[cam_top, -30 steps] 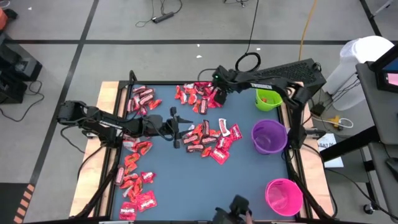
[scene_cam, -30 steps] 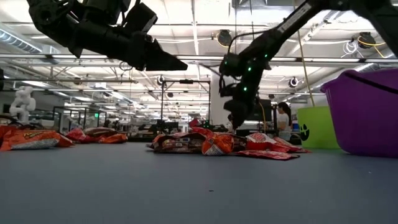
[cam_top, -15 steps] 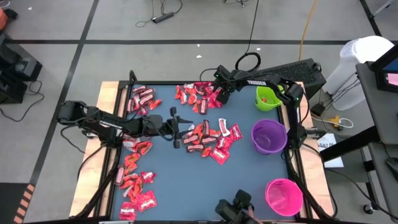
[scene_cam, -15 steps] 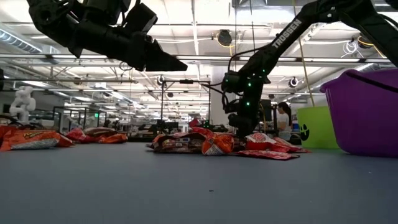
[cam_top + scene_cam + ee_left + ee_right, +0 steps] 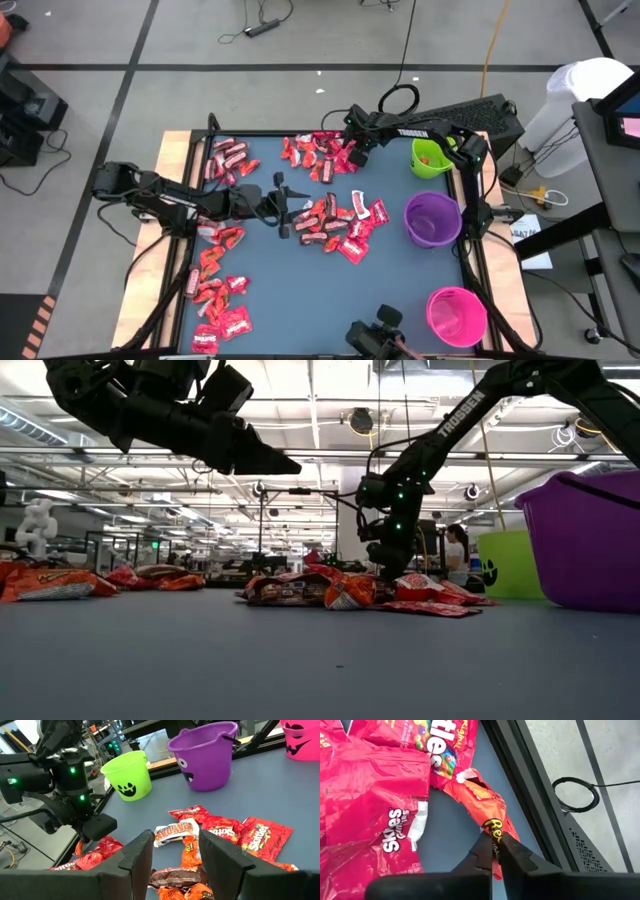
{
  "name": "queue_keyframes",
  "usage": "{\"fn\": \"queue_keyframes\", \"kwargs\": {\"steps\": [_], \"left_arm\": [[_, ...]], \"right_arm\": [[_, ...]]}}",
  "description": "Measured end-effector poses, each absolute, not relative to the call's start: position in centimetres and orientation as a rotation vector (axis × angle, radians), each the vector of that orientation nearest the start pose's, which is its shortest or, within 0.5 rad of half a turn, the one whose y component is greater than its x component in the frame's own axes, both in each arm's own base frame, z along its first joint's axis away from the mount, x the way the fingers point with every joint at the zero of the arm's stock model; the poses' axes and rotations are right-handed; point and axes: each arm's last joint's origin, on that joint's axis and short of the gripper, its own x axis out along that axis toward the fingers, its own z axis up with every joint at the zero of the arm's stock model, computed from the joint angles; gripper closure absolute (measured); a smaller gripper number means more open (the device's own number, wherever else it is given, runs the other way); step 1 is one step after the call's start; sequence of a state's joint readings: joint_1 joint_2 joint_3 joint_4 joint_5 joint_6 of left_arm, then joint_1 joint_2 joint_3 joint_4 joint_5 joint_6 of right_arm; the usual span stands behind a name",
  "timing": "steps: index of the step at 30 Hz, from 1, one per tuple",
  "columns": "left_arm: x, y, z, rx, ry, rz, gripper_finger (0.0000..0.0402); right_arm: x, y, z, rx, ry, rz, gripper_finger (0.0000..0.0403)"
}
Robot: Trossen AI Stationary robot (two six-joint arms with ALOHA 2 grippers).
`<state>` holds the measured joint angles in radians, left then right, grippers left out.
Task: Organize candy in baskets
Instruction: Put the orange chocolate bar into the green bucket
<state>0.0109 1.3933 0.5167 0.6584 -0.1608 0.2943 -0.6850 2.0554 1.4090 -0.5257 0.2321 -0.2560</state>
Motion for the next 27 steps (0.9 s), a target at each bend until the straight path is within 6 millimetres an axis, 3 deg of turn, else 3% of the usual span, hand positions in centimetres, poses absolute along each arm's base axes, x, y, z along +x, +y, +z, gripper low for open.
{"fn": "queue_keyframes", "kwargs": {"steps": [7, 14, 21, 27], "left_arm": [[27.0, 0.8, 19.1, 0.309, 0.262, 0.135, 0.0234], [27.0, 0.8, 19.1, 0.309, 0.260, 0.135, 0.0234], [27.0, 0.8, 19.1, 0.308, 0.254, 0.136, 0.0234], [27.0, 0.8, 19.1, 0.308, 0.254, 0.136, 0.0234]], "right_arm": [[31.9, -25.0, 17.6, 0.029, 1.224, -0.637, 0.0386], [31.0, -21.7, 23.5, 0.012, 1.146, -0.626, 0.0389], [27.3, -18.2, 30.0, 0.036, 1.081, -0.645, 0.0388], [23.5, -15.8, 34.2, 0.083, 1.006, -0.694, 0.0388]]}}
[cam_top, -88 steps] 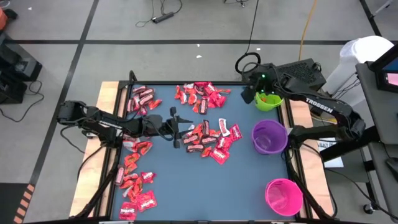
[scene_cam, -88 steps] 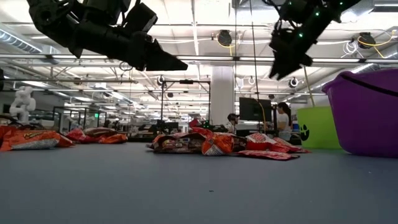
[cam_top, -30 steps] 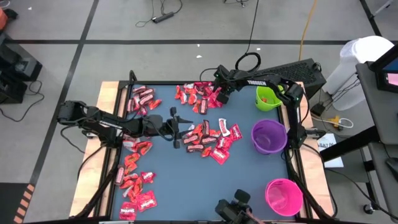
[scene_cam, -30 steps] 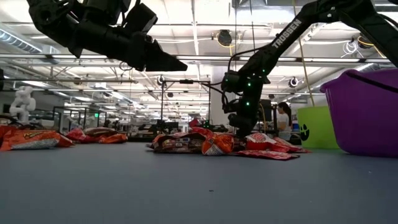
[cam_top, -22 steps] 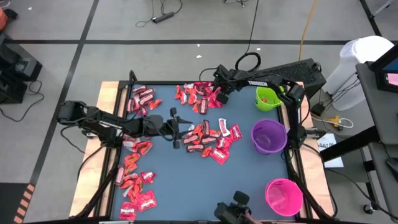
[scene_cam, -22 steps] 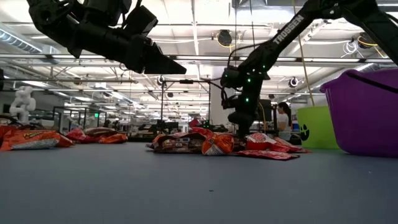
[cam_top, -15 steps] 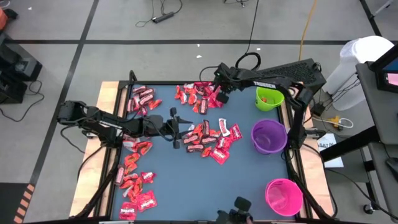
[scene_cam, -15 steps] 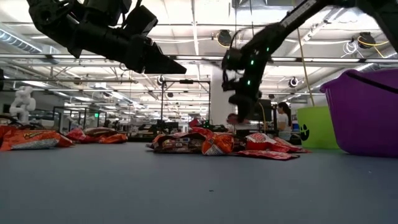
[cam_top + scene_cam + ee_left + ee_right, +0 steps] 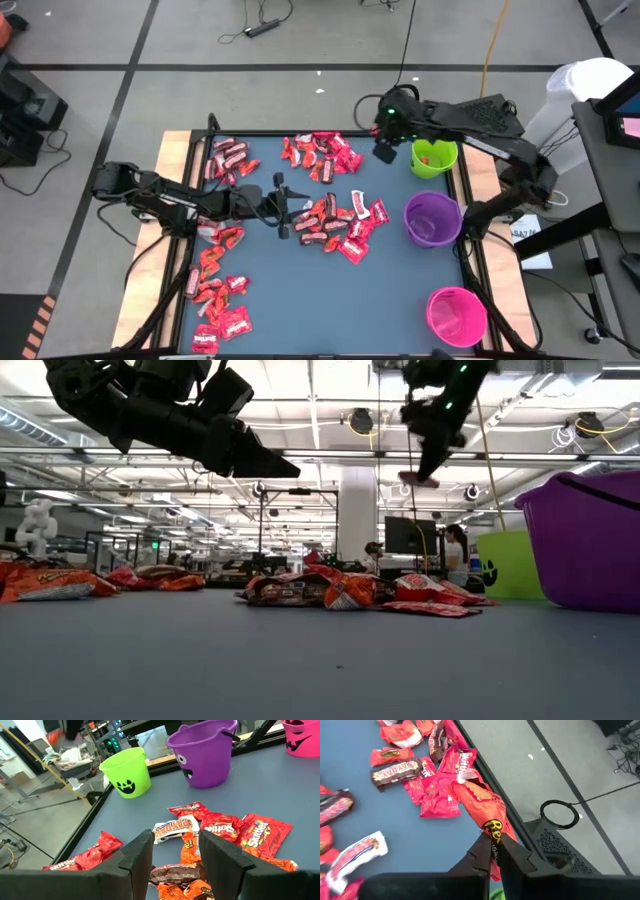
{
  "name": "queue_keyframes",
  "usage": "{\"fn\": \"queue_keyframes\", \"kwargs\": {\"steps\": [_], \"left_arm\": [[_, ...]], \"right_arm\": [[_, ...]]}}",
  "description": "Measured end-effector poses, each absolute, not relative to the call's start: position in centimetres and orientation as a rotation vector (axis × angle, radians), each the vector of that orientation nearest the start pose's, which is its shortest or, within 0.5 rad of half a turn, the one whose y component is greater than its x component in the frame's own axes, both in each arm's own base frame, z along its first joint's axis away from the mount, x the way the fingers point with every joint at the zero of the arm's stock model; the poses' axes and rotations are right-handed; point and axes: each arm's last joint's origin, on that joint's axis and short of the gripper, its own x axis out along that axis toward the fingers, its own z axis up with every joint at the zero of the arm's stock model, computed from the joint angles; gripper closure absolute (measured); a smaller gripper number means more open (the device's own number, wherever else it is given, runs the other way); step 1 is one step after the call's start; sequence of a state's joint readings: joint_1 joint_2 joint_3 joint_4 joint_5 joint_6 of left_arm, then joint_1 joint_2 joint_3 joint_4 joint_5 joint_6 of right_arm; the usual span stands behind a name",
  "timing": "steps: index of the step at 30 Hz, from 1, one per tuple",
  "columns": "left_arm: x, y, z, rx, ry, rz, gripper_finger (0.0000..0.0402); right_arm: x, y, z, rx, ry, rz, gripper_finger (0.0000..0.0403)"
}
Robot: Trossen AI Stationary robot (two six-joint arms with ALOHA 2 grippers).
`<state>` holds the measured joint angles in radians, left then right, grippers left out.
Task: Organize candy in baskets
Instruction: Put the orange chocolate bar into the green bucket
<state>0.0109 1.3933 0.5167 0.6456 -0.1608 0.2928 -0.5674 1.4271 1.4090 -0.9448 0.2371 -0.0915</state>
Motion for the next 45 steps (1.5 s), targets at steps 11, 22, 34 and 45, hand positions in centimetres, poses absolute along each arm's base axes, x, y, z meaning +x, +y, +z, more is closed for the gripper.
{"fn": "queue_keyframes", "kwargs": {"steps": [11, 22, 34, 45], "left_arm": [[27.0, 0.8, 19.3, 0.307, 0.241, 0.138, 0.0234], [27.1, 0.8, 19.4, 0.306, 0.225, 0.140, 0.0234], [27.1, 0.8, 19.4, 0.305, 0.227, 0.140, 0.0234], [27.1, 0.8, 19.4, 0.262, 0.223, 0.145, 0.0234]], "right_arm": [[18.9, -13.8, 36.1, 0.199, 1.054, -0.764, 0.0387], [16.5, -15.8, 31.4, 0.357, 1.215, -0.878, 0.0387], [13.9, -17.9, 27.4, 0.379, 1.342, -1.028, 0.0387], [13.8, -18.6, 27.1, 0.418, 1.262, -1.094, 0.0343]]}}
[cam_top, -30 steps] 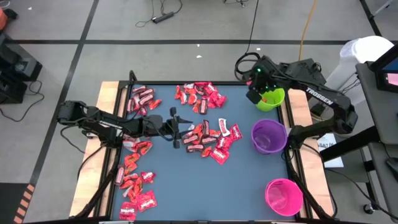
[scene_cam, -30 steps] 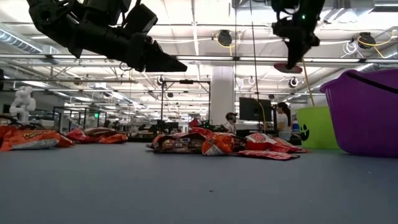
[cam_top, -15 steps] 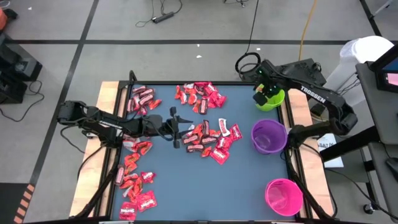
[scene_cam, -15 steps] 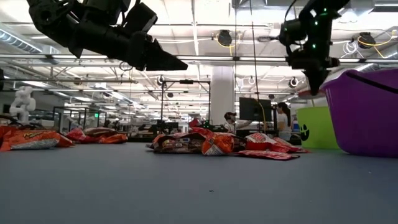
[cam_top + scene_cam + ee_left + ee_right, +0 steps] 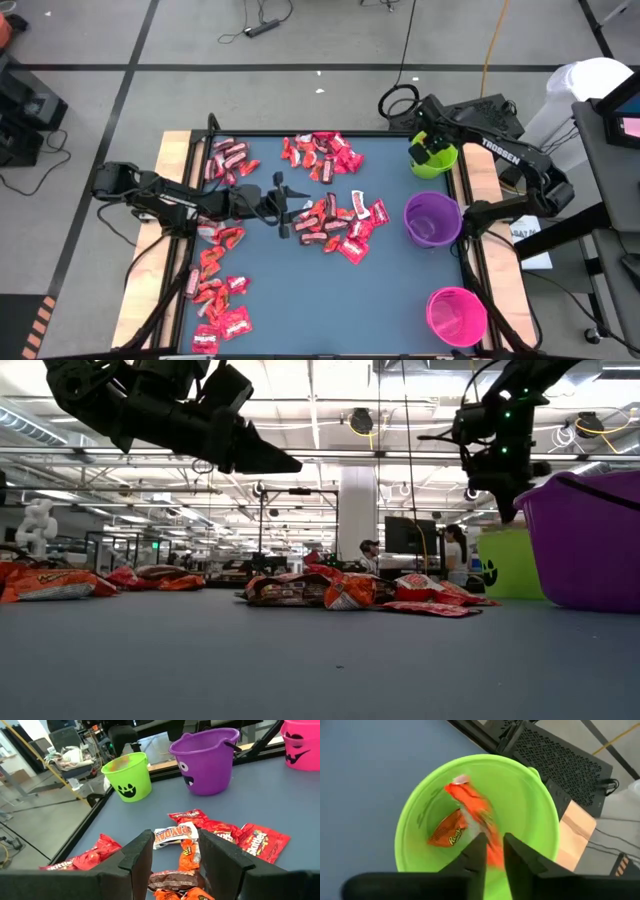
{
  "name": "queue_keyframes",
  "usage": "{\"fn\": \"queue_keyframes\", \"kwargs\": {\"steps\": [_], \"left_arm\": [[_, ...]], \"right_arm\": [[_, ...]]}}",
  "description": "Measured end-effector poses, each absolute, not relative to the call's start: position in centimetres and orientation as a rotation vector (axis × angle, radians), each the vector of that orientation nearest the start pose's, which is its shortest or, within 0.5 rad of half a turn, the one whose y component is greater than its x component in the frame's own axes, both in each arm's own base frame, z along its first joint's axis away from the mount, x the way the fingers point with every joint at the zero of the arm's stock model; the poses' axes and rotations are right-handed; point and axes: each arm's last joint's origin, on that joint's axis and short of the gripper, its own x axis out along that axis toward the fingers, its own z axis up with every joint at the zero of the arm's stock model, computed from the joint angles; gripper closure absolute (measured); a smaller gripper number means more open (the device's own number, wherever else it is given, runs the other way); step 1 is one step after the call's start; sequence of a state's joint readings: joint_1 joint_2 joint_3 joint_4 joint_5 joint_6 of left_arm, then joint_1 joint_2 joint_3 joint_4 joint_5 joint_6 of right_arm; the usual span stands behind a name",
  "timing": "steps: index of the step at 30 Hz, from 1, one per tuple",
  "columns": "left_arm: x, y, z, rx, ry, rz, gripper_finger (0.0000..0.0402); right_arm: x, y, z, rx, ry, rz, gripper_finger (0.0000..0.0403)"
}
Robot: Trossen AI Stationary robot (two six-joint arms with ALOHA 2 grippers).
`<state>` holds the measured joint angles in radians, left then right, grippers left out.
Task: Organize candy in baskets
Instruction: Put the orange chocolate bar into the green bucket
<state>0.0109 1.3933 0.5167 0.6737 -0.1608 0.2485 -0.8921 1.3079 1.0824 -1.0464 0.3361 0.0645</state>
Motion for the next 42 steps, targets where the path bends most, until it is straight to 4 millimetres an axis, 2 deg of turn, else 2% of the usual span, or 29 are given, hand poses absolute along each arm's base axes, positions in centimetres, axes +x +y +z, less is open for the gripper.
{"fn": "queue_keyframes", "kwargs": {"steps": [5, 10, 17, 25, 30, 37, 42], "left_arm": [[27.1, 0.8, 19.4, 0.256, 0.223, 0.146, 0.0234], [27.1, 0.8, 19.4, 0.256, 0.223, 0.146, 0.0234], [27.1, 0.8, 19.4, 0.255, 0.223, 0.146, 0.0234], [27.0, 0.8, 19.4, 0.255, 0.223, 0.146, 0.0234], [27.0, 0.8, 19.4, 0.255, 0.223, 0.146, 0.0234], [27.0, 0.8, 19.4, 0.255, 0.224, 0.148, 0.0234], [26.9, 1.6, 19.3, 0.216, 0.249, 0.313, 0.0234]], "right_arm": [[13.8, -18.6, 27.3, 0.403, 1.268, -1.081, 0.0281], [14.7, -18.7, 28.7, 0.396, 1.191, -1.034, 0.0247], [17.5, -18.7, 29.9, 0.357, 0.958, -0.872, 0.0239], [21.8, -17.8, 30.9, 0.247, 0.722, -0.680, 0.0238], [24.9, -17.3, 29.9, 0.174, 0.683, -0.611, 0.0238], [28.8, -16.9, 26.8, 0.120, 0.716, -0.528, 0.0238], [29.9, -16.3, 25.6, 0.089, 0.754, -0.489, 0.0238]]}}
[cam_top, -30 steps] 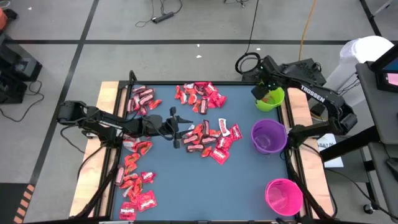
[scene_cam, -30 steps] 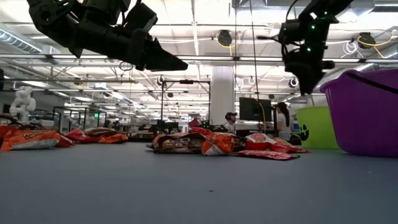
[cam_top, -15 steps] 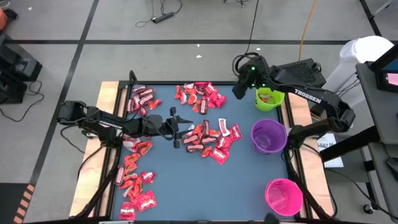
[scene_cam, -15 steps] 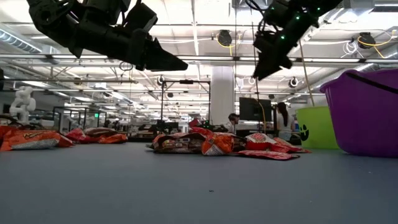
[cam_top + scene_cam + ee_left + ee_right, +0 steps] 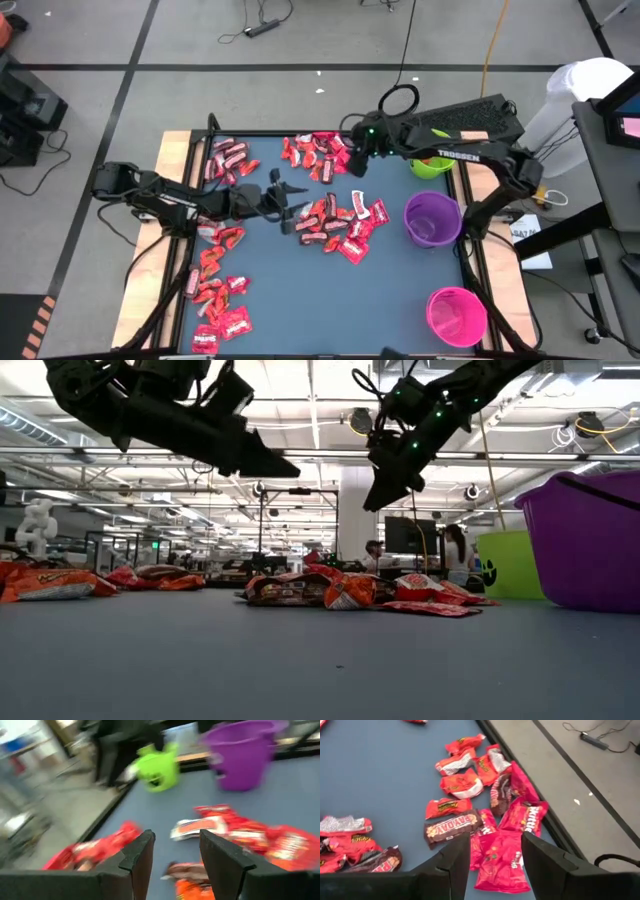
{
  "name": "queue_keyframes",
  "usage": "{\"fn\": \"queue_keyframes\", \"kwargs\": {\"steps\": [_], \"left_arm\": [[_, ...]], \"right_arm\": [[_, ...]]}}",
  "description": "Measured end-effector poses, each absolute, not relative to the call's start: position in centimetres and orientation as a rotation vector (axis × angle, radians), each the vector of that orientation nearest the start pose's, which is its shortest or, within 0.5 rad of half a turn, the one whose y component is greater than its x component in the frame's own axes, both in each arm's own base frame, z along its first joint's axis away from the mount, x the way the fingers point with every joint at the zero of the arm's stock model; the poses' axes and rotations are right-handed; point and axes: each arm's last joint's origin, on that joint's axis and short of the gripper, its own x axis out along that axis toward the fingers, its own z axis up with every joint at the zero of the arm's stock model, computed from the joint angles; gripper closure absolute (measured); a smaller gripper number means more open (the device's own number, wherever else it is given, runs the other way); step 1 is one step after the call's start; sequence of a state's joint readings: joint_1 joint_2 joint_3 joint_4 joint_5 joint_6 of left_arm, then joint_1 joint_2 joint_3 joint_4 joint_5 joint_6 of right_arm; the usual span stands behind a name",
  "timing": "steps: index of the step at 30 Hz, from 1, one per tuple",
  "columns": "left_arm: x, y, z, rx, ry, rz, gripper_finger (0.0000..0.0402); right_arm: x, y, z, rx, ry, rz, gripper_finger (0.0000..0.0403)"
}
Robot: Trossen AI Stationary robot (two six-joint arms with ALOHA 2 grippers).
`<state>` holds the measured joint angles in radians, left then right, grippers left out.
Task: Organize candy in baskets
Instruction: Put the orange chocolate bar into the green bucket
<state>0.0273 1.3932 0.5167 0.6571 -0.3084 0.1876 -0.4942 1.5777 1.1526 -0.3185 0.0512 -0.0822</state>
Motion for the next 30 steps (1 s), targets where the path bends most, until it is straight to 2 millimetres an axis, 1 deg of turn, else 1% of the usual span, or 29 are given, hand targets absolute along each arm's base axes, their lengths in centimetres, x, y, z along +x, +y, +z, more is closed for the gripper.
{"fn": "queue_keyframes", "kwargs": {"steps": [4, 8, 11, 13, 16, 18, 25, 30], "left_arm": [[26.6, 3.4, 18.9, 0.098, 0.280, 0.416, 0.0235], [26.1, 5.8, 18.2, -0.018, 0.342, 0.521, 0.0235], [25.7, 7.6, 18.1, -0.077, 0.396, 0.587, 0.0235], [25.7, 8.6, 18.2, -0.095, 0.416, 0.598, 0.0235], [26.3, 9.9, 17.9, -0.125, 0.456, 0.566, 0.0235], [27.0, 10.8, 17.6, -0.140, 0.485, 0.563, 0.0235], [29.4, 13.6, 15.7, -0.214, 0.602, 0.497, 0.0235], [30.4, 15.8, 15.0, -0.241, 0.670, 0.543, 0.0235]], "right_arm": [[30.2, -15.9, 25.5, 0.067, 0.760, -0.472, 0.0238], [30.1, -15.7, 25.9, 0.062, 0.748, -0.471, 0.0238], [30.1, -15.7, 25.9, 0.062, 0.747, -0.472, 0.0238], [30.1, -15.7, 25.9, 0.063, 0.750, -0.472, 0.0238], [30.1, -15.7, 25.9, 0.060, 0.749, -0.471, 0.0238], [30.1, -15.7, 25.9, 0.058, 0.751, -0.470, 0.0238], [30.0, -15.6, 25.8, 0.045, 0.771, -0.459, 0.0238], [29.8, -15.5, 25.6, 0.050, 0.799, -0.454, 0.0238]]}}
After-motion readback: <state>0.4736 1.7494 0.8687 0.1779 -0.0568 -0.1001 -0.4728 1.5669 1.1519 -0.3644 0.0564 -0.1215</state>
